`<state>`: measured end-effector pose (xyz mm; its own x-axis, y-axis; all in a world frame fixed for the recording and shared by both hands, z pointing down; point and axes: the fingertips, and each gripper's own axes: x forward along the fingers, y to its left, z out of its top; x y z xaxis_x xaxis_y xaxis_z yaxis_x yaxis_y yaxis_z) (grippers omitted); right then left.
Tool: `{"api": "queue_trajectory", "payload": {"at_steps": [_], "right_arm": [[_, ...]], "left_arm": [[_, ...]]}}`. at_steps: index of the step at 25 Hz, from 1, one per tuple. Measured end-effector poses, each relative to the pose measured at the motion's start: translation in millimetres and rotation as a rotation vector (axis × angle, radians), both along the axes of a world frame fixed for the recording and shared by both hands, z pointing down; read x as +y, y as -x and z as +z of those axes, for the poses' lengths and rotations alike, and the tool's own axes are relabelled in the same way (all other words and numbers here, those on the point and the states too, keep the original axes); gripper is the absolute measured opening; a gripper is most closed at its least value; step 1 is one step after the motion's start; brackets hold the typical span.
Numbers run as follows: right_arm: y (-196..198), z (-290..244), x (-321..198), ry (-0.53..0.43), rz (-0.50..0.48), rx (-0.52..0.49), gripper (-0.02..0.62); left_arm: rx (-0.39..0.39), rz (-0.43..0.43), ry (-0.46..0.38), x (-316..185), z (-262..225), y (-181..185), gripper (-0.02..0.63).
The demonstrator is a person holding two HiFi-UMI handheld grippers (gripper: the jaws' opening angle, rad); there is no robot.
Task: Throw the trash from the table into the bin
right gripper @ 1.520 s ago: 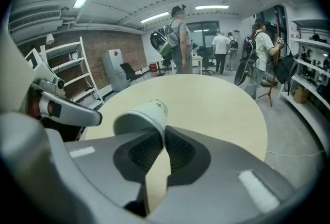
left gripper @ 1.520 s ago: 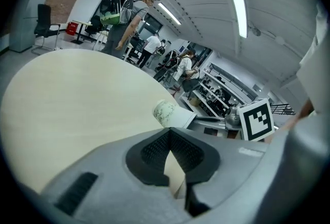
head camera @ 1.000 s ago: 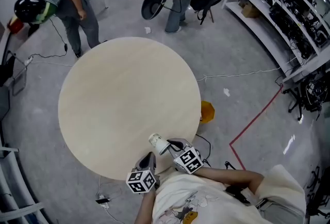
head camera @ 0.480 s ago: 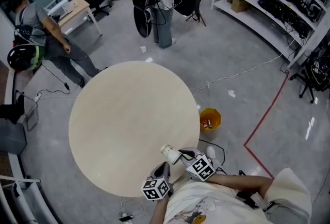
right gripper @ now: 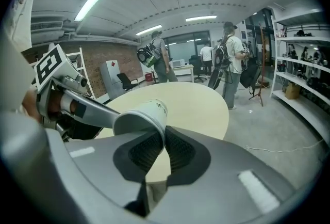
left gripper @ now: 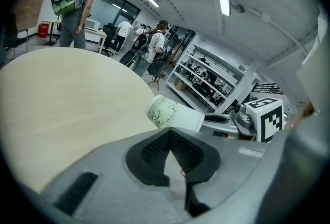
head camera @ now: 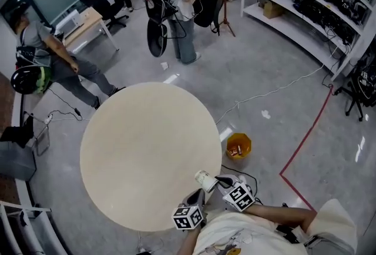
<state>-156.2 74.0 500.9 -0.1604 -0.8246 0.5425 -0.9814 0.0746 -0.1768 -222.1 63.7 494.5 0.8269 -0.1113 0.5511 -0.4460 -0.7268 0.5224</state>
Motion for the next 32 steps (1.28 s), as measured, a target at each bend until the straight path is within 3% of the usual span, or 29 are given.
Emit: {"api": "queue_trajectory", "payload": {"at_steps": [19,23,27,32], "right_arm": [[-138.0,2.8,46.6,-0.029,0.068,-0.024,0.026],[-181.2,6.6,53.7,-0.030,0.149,-0.046,0.026],[-229.7,22.9,66.3,-0.007,0.302,-0.136,0.026],[-282.8,32.1,87.3,0.003,0.408,-0.138,0.026]], "left_arm": [[-0.035,0.084,-0.075,47.5,8.2,-139.1,0.006],[-0.025,0.117,-0.082,51.8,6.1,-182.3,0.006],[-0.020,0.140,-0.082,55.0,9.3,-214.1,0.006],[-0.036,0.178,-0.086,58.9,11.7,-253.0,0.006]]}}
